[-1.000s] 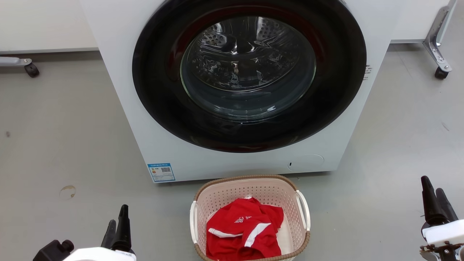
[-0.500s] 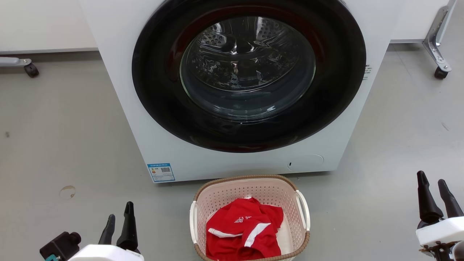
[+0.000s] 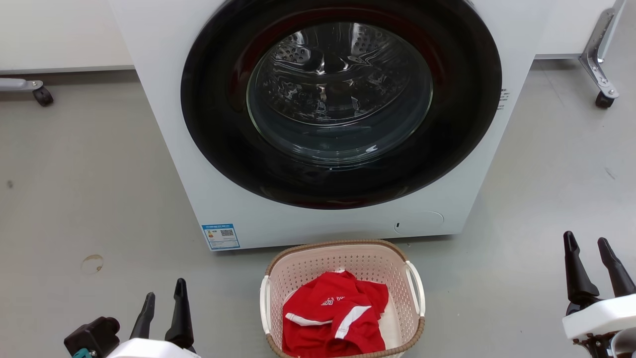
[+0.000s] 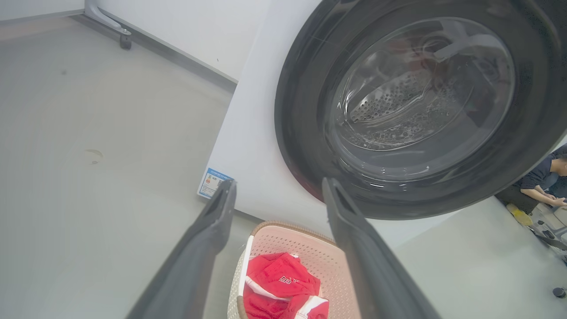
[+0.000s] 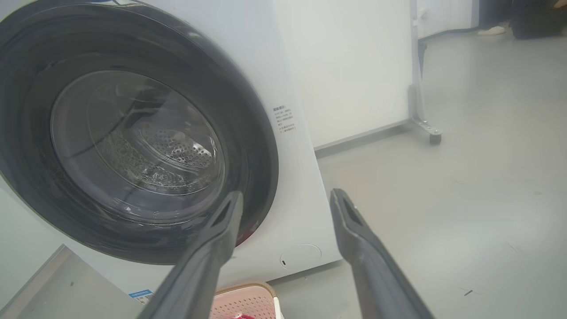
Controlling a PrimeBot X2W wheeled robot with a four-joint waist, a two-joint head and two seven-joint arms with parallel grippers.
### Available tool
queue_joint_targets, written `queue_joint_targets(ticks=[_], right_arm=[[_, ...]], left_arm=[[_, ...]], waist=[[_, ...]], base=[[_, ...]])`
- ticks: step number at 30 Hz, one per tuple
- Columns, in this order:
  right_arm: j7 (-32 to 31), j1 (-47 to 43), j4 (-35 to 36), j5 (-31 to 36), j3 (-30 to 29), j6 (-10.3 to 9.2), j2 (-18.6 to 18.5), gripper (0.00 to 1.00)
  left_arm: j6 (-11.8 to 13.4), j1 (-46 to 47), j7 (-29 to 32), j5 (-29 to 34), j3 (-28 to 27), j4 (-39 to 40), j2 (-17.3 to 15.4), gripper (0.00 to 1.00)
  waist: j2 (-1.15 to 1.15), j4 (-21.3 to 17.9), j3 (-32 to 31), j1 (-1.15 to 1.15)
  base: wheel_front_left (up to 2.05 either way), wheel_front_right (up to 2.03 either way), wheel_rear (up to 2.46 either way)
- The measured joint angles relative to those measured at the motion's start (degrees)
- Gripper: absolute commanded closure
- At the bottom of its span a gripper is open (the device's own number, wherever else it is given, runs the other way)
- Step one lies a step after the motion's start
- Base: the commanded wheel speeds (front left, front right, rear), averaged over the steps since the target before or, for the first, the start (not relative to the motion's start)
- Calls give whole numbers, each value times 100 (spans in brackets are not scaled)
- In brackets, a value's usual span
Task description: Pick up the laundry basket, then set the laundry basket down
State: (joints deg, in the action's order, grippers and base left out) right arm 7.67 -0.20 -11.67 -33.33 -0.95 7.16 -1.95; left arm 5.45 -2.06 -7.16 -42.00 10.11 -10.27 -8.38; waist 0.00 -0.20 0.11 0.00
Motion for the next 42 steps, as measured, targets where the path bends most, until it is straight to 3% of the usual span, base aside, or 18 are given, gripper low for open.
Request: queue_joint_targets(ticks=[22, 42], right_arm=[[352, 0, 168, 1432, 142, 5, -94, 0], [655, 9, -9, 2540, 338, 7, -234, 0]], left_arm=[[347, -1, -321, 1209, 408, 169, -215, 0], [642, -104, 80, 2131, 821, 492, -559, 0]], waist=[[0, 5, -21, 0], [0, -7, -116, 0]], base=[[0, 0, 0], [0, 0, 0]])
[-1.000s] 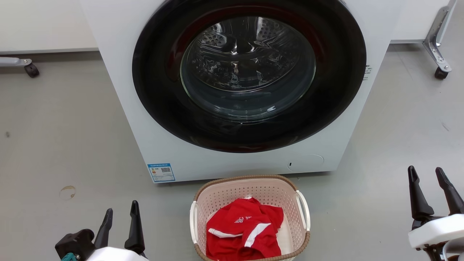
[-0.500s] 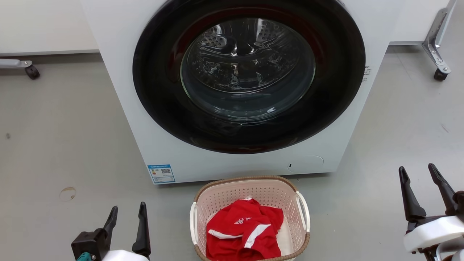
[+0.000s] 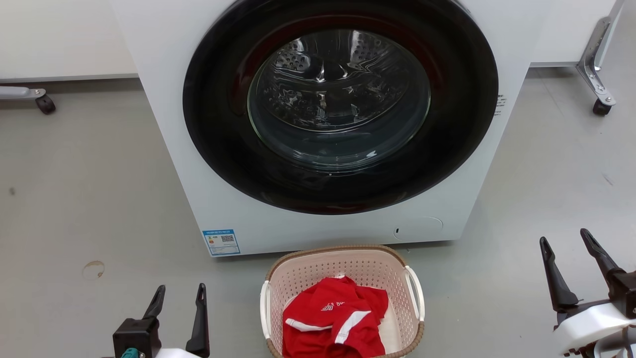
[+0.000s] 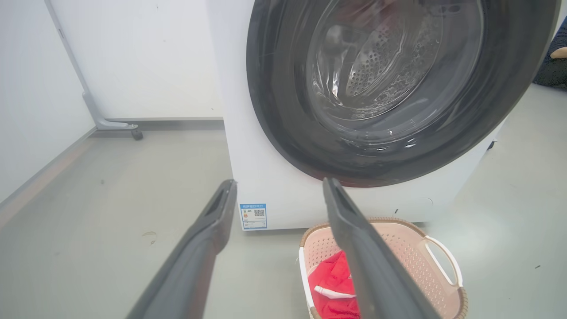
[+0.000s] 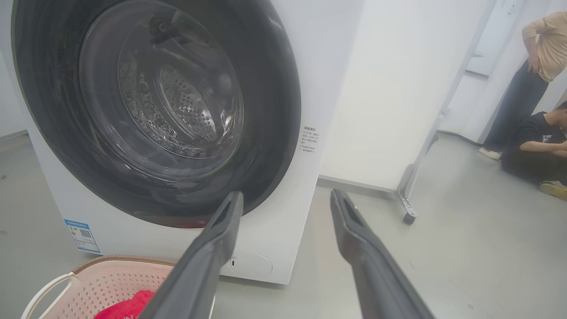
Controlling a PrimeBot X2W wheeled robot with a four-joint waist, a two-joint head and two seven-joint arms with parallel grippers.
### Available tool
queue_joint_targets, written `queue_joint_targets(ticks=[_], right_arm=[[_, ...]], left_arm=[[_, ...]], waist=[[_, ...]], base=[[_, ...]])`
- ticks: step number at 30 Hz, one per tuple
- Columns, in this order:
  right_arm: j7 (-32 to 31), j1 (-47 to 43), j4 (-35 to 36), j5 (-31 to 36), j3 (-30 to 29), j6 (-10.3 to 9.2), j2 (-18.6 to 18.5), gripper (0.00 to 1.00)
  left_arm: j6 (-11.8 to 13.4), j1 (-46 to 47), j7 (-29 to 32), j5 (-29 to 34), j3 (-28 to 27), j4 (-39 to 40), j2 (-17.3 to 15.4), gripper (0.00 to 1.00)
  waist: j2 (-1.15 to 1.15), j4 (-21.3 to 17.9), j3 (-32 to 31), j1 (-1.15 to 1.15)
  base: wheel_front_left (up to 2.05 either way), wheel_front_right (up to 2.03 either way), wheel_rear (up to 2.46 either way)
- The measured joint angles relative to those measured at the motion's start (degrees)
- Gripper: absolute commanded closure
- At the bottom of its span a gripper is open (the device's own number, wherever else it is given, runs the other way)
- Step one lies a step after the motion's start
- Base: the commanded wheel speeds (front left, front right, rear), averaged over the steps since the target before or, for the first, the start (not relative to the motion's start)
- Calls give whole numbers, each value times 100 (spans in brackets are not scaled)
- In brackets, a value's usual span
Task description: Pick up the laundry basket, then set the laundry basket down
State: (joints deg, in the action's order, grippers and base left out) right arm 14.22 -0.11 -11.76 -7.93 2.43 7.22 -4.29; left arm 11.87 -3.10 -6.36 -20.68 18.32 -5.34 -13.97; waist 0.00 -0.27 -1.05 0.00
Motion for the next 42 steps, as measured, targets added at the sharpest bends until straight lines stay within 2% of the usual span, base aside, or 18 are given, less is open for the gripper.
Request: queue_joint_targets(ticks=[18, 27, 37, 42], right_arm=[[0, 111, -141, -16, 8, 1, -14, 0], [-137, 112, -482, -181, 35, 1, 23, 0], [-210, 416, -725, -309, 259, 1, 16, 0], [-207, 650, -914, -391, 413, 1, -9, 0]], left_arm=[[77, -32, 235, -23, 37, 142, -57, 0], [97, -34, 619, -64, 112, 172, -151, 0], [97, 49, 889, -104, 198, 212, -189, 0], [86, 397, 892, -103, 286, 156, -125, 0]], waist=[[0, -7, -32, 0], [0, -19, 90, 0], [0, 13, 624, 0], [0, 48, 1044, 0]], base=[[0, 0, 0], [0, 0, 0], [0, 0, 0], [0, 0, 0]])
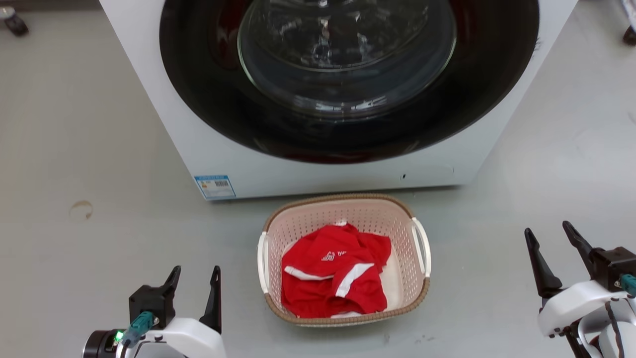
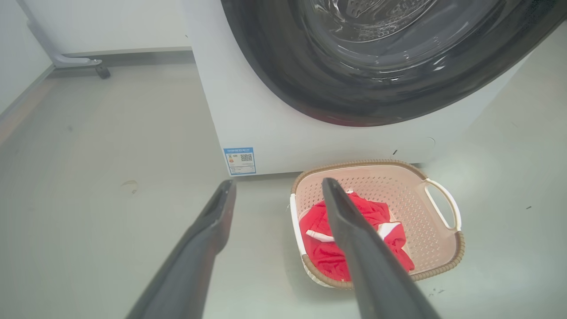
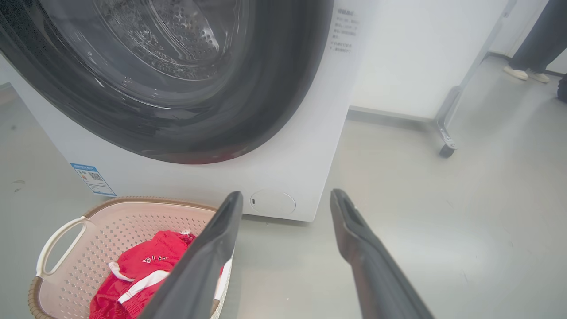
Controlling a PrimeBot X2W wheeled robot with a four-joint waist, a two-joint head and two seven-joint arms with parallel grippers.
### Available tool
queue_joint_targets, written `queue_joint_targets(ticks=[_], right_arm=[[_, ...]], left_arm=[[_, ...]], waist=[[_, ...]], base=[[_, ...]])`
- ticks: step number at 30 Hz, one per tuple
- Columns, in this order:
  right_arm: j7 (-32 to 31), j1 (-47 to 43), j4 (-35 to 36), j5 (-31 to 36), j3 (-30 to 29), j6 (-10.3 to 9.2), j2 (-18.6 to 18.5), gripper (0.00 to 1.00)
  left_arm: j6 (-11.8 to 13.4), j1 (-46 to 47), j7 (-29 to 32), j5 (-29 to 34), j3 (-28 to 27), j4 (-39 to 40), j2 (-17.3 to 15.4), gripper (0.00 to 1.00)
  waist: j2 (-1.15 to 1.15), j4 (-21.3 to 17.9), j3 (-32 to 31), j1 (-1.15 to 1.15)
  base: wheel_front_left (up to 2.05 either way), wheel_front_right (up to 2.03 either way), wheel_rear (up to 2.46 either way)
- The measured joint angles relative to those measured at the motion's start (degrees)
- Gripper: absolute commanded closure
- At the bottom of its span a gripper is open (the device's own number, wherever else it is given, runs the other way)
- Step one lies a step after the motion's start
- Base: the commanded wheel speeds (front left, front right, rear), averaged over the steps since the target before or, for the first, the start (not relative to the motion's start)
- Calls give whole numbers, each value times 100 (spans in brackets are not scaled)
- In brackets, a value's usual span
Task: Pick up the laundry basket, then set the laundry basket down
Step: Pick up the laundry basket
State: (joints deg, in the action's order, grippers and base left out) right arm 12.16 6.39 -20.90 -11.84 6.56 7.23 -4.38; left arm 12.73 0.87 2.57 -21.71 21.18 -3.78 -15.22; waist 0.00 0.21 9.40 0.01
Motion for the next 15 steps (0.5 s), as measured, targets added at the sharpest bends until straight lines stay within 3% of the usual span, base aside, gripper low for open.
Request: queue_joint_targets(ticks=[9, 15], right_arm=[[157, 447, -249, -334, 201, 1, -119, 0], [207, 670, 0, -554, 163, 1, -151, 0]], left_arm=[[-171, 569, -372, -40, 118, -656, 333, 0], [-353, 1062, -762, -98, 160, -1232, 554, 0]], waist=[[0, 17, 928, 0], [0, 24, 1535, 0]], base=[[0, 0, 0], [0, 0, 0]])
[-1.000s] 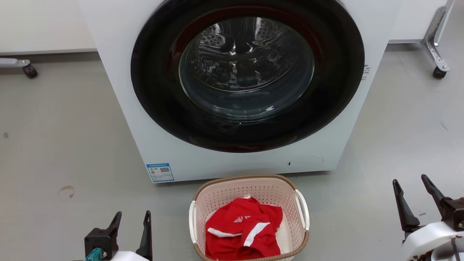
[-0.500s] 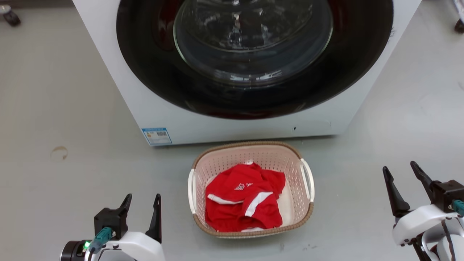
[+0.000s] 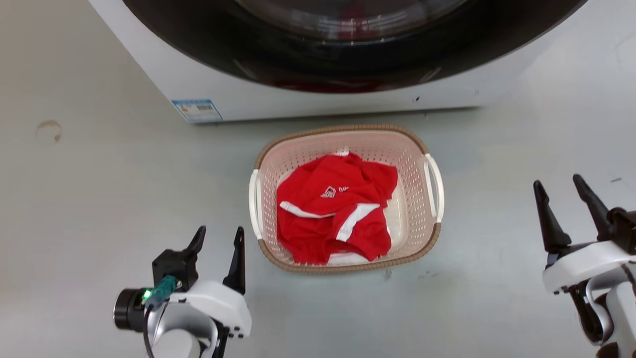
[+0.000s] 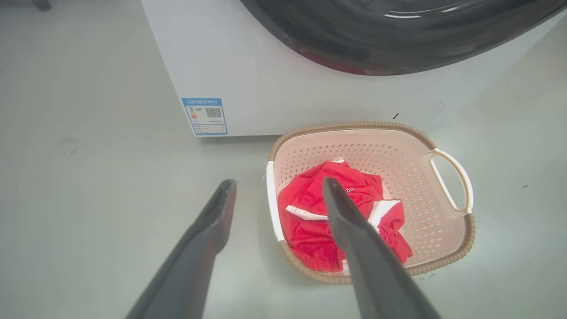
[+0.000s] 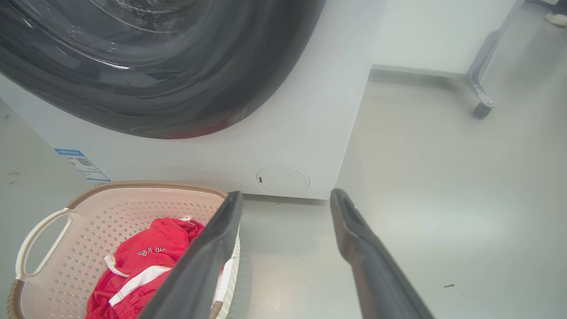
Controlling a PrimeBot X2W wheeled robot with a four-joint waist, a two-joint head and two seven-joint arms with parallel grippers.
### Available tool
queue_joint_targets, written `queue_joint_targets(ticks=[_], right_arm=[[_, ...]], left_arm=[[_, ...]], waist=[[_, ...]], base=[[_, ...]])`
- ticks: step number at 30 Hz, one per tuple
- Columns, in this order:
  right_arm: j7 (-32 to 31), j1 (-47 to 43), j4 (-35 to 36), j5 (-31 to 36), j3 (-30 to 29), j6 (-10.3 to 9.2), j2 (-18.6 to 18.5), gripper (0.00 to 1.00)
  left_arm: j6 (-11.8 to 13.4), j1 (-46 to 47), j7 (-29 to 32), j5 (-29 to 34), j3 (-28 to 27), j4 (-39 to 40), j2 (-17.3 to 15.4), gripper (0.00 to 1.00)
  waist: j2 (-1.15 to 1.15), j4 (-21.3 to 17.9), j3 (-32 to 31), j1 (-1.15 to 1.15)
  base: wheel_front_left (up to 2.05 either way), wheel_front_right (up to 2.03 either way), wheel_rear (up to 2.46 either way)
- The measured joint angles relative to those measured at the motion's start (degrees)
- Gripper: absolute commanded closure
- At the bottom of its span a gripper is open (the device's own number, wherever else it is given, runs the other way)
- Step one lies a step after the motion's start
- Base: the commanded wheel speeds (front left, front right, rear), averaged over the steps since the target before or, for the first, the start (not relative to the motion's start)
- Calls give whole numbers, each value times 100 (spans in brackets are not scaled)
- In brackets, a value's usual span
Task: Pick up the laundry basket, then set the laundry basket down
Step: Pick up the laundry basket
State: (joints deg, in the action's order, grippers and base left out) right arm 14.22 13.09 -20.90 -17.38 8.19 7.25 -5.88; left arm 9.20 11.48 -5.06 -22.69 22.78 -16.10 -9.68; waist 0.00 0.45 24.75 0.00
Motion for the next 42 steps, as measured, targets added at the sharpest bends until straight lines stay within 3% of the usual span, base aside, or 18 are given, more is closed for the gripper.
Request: queue_joint_targets(ticks=[9, 23, 33, 42], right_arm=[[0, 485, 76, -293, 112, 0, -133, 0], [1, 1400, -632, -868, 739, 1, -264, 0], [1, 1927, -1085, -1155, 1215, 1, -291, 0], [1, 2482, -1466, -1370, 1690, 1, -275, 0]], left_arm=[[-458, 1095, -550, -74, 35, -1025, 319, 0], [-1177, 2651, -916, -136, 219, -2864, 677, 0], [-1504, 3382, -934, -142, 210, -3537, 805, 0], [-1608, 3944, -934, -43, 270, -4178, 818, 0]], waist=[[0, 116, 930, 0], [0, 464, 2035, 0], [0, 571, 2525, 0], [0, 508, 2781, 0]], base=[[0, 0, 0], [0, 0, 0], [0, 0, 0], [0, 0, 0]])
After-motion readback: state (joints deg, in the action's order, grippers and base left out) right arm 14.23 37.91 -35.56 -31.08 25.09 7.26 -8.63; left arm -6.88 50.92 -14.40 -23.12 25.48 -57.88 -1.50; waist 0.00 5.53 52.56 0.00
